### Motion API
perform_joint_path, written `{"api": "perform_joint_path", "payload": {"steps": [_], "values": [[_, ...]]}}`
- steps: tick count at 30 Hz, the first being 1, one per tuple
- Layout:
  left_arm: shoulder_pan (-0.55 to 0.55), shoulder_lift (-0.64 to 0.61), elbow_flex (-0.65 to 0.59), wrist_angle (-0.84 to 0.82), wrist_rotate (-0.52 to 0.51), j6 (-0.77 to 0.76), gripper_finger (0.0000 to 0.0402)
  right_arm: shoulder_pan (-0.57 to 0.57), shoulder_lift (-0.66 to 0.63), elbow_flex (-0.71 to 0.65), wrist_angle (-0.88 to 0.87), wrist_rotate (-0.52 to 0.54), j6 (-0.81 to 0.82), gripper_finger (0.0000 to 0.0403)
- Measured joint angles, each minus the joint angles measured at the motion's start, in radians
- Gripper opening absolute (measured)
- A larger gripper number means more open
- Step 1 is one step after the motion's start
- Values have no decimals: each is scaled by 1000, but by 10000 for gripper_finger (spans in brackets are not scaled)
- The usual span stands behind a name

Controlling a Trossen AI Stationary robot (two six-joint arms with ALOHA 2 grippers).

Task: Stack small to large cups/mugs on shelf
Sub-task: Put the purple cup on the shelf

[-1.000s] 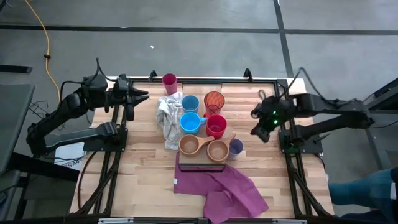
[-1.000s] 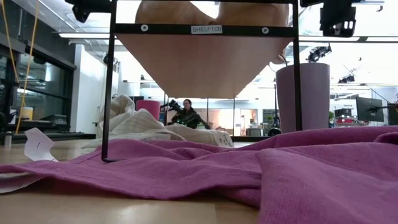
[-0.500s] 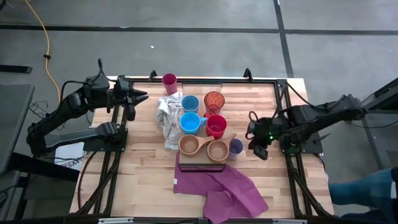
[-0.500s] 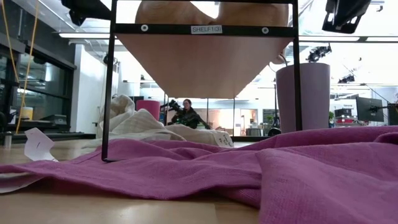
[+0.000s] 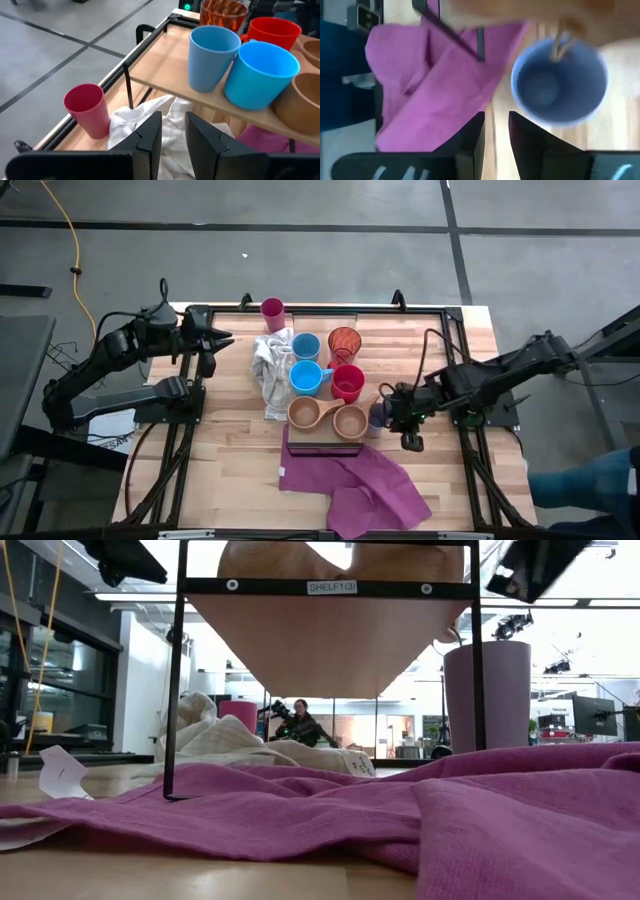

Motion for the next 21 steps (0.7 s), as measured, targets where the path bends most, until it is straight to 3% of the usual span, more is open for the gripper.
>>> {"api": "perform_joint_path", "payload": {"steps": [5,11,21], "values": [[0,-50,0,-52,3,-8,74,-21,68,73,-18,81,-62,79],[0,-133,0,-106,15,-41,74,-16,160,102,-51,86,-101,79],[0,-190,0,-175,17,-56,74,-8,168,104,-74,117,-80,79]]}}
